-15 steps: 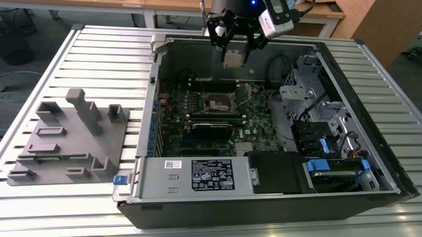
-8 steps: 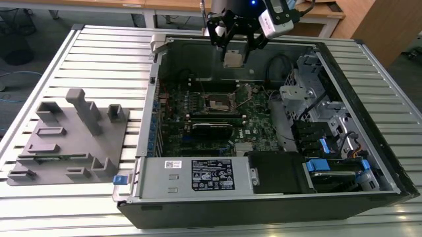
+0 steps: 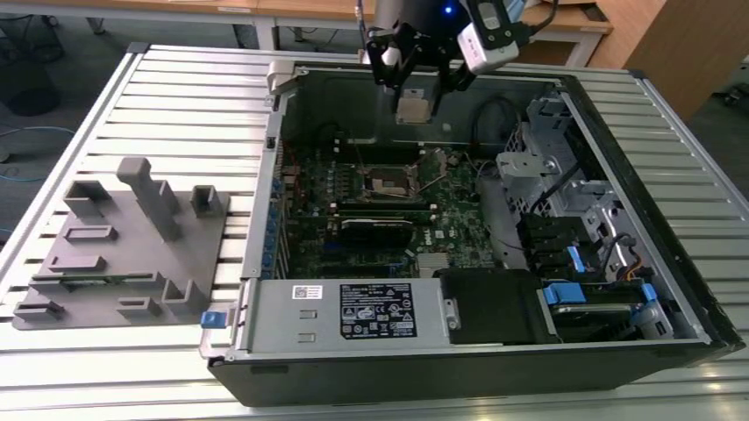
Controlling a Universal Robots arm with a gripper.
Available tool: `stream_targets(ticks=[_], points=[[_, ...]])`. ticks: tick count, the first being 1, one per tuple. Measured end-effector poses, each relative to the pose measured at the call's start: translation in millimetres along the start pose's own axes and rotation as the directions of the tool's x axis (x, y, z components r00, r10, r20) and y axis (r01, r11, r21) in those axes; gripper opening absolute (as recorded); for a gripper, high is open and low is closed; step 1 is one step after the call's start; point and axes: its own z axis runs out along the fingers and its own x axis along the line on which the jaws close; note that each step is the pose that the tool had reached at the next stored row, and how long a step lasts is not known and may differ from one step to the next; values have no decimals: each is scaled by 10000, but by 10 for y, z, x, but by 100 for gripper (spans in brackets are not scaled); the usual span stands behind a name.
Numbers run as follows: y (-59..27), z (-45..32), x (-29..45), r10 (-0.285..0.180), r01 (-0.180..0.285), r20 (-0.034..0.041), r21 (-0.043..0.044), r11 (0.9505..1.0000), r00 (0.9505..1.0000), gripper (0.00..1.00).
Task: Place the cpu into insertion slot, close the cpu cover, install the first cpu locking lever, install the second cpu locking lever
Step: 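Place the cpu into insertion slot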
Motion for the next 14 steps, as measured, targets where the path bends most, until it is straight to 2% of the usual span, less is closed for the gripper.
stream_targets(ticks=[14], points=[[-5,51,-1,0,0,1,-1,10000,10000,54]])
